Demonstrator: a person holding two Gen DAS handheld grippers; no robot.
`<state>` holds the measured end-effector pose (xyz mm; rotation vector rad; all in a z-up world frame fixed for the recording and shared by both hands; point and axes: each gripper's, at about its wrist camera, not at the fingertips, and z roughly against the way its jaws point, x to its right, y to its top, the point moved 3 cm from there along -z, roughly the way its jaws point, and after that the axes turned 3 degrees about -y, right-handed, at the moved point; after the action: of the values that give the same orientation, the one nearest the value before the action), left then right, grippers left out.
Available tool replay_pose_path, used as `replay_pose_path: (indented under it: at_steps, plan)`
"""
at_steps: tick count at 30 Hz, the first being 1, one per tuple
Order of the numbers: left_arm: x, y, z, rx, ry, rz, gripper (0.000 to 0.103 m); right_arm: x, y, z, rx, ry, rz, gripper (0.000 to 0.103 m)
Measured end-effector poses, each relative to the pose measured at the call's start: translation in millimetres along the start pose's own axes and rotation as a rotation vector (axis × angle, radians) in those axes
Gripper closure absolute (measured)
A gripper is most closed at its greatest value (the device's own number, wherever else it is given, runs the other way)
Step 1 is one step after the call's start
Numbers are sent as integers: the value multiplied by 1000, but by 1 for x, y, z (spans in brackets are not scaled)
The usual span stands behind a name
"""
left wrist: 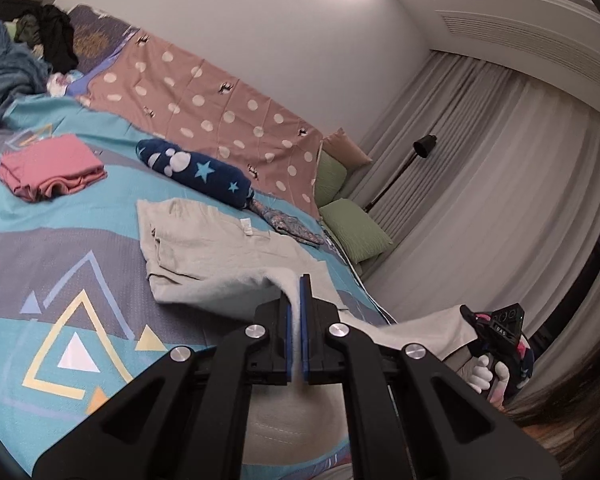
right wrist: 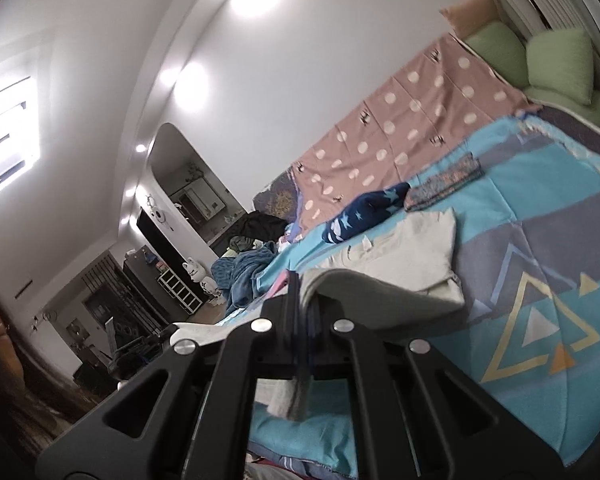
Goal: Fold small clothes
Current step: 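Carry the held hem over the shirt toward the collar with both grippers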
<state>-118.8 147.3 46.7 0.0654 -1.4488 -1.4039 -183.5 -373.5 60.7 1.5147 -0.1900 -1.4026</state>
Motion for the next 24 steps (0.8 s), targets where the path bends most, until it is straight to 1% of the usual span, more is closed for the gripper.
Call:
replay_pose_path:
  at_steps: [4,7,12,14,16,18,20,21,22,24]
  plan:
    - [-12,11,-22,-19,-12,32,100,17,3,-31,-37,-21,-38,100]
    - [-17,22,-36,-22,-5,28,100,24,14,-52,-42,-22,-47,100]
    - [-32,50,-67,-44,37,35,100,36,47,-91,-38,-41,-44,99]
    - [-43,64,-82,-53,55,42,100,46,64,-113,-40,-58,-47,99]
    - [-58,84,-106,-65,76,52,100,58,78,-138,-52,-84,-59,99]
    - [-77,102,-134,-81,101,77,100,77,95,-176,-75,-126,-75,99]
    - [-99,115,-164,-99,134,94,100,97,105,-208,-96,-170,-109,99]
    - [-115,120,-185,-119,166,99,100,110,107,-226,-111,-196,-134,98]
    - [-128,121,-199,-137,189,114,99,122,107,-242,-130,-224,-157,95]
    - [-159,116,-227,-189,249,166,98,153,98,-276,-197,-303,-198,95]
